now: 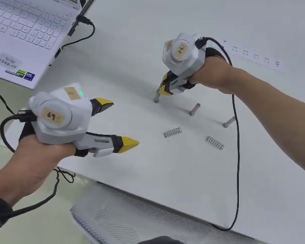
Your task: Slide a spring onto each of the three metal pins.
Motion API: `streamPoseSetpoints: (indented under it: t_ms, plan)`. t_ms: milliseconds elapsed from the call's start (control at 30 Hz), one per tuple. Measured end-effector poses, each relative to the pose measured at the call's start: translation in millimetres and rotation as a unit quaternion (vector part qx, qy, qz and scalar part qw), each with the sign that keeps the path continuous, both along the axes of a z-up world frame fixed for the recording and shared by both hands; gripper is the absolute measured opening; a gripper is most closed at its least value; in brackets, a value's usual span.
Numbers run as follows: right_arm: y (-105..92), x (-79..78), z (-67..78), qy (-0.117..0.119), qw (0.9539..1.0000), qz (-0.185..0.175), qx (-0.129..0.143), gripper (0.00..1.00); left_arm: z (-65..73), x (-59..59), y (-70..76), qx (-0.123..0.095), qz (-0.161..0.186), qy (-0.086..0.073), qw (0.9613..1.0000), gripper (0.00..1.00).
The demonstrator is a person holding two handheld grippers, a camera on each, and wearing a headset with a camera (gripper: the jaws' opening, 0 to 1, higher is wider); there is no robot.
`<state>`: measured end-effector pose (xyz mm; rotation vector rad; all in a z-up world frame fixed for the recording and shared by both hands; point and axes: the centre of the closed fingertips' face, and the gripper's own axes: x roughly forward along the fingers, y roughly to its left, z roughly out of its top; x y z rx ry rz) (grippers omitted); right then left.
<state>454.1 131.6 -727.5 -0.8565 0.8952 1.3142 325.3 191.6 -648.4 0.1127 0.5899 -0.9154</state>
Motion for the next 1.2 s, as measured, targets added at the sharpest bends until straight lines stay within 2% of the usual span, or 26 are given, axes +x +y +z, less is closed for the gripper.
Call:
streamPoseSetpoints:
  t_ms: [667,1200]
  plan:
    - [7.9,-3.6,-20.0,0.012,0.9996,0.014,-0.022,0.09,-1.3,1.3,6.4,-0.001,0.010,0.002,0.9999,0.63]
    - [6.2,-6.0,-36.7,0.025,0.9984,0.028,-0.042,0.09,0.7,6.4,8.2,-0.003,0.015,-0.001,0.9999,0.63]
